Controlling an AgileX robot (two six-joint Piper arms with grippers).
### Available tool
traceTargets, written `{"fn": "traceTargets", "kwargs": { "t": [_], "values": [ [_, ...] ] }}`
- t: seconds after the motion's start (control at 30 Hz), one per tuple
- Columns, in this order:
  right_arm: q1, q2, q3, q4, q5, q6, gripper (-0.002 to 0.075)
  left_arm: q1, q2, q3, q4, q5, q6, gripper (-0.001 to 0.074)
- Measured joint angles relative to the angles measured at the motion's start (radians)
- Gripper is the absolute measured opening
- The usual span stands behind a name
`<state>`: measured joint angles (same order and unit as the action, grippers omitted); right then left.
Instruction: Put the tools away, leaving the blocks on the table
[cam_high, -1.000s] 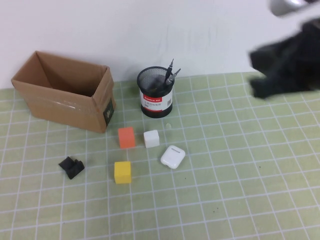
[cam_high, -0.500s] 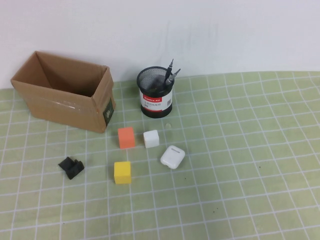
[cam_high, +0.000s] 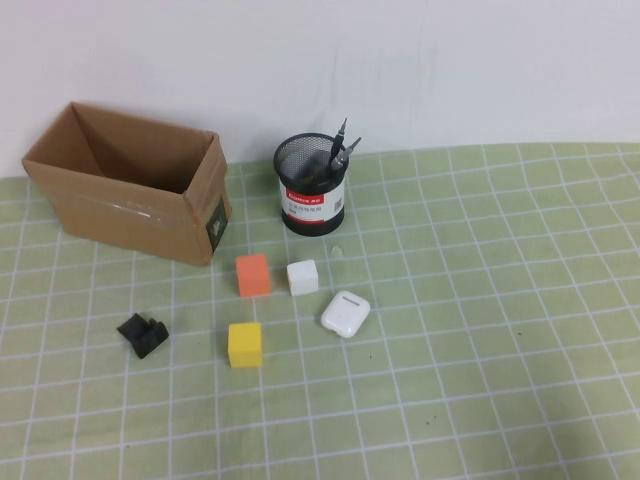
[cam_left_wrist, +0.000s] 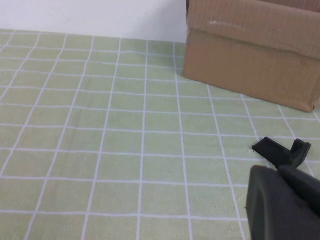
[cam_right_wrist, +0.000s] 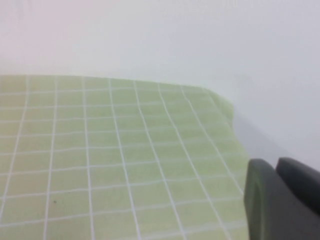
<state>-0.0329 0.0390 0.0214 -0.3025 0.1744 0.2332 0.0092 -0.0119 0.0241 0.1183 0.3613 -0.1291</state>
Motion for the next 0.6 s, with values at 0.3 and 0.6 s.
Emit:
{"fn": "traceTargets", "kwargs": {
  "t": [0.3,0.6],
  "values": [
    [-0.024,-0.048,0.006,0.07,0.203,0.034,-0.0007,0.0,0.0,0.0,0.0,0.0,0.0,-0.0004],
    [-0.024,-0.051,0.006,0.07,0.203,0.036,-0.0007,0.0,0.0,0.0,0.0,0.002,0.0,-0.0003]
  ]
}}
